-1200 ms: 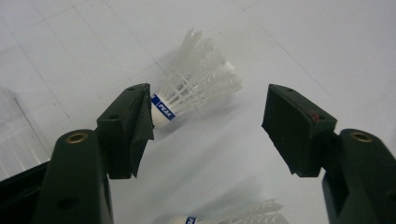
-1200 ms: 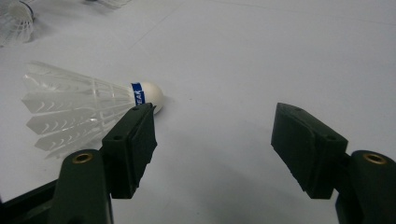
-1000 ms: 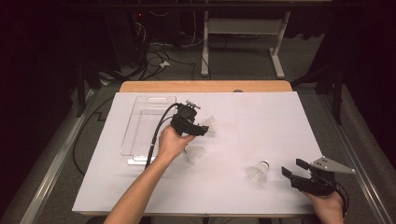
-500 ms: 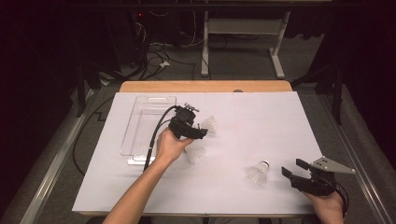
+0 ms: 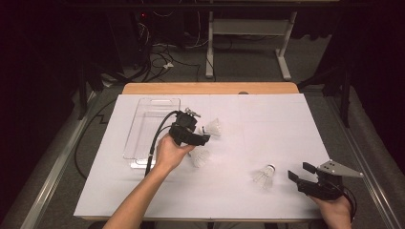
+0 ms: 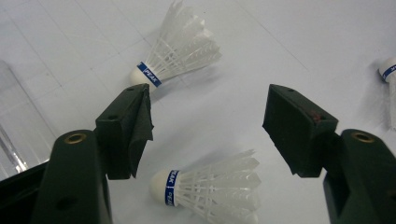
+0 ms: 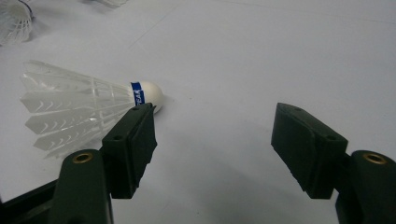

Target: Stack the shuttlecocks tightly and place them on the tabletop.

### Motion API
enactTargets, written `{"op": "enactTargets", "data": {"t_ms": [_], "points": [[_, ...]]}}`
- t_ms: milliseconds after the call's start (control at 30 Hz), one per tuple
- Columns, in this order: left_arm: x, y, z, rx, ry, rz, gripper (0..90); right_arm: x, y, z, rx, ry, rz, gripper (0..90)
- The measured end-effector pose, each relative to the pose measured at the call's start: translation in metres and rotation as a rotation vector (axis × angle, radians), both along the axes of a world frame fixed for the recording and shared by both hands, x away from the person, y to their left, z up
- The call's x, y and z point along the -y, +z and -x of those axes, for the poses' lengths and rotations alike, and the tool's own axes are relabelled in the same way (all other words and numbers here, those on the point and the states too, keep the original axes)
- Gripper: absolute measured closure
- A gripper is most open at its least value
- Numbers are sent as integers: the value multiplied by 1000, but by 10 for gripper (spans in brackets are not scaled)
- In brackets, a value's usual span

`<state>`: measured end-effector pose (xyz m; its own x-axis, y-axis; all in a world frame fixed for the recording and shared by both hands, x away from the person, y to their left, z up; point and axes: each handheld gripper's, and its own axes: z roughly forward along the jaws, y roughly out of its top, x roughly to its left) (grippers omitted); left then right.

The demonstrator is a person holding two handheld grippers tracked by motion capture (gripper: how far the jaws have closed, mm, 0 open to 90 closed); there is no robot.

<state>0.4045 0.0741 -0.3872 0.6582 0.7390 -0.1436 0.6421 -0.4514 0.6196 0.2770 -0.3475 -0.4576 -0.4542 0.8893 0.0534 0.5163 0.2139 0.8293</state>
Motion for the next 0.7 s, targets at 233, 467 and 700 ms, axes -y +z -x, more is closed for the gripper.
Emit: {"op": "enactTargets", "data": {"t_ms": [233, 467, 700], "points": [[-4, -2, 6, 1, -4, 3, 334, 0, 0, 0, -3, -3, 1, 309], [-9, -3, 13, 1, -5, 22, 334, 0, 0, 0, -3, -5, 3, 309], [-11, -3, 19, 7, -8, 25, 334, 0, 0, 0, -4, -5, 3, 310]]}}
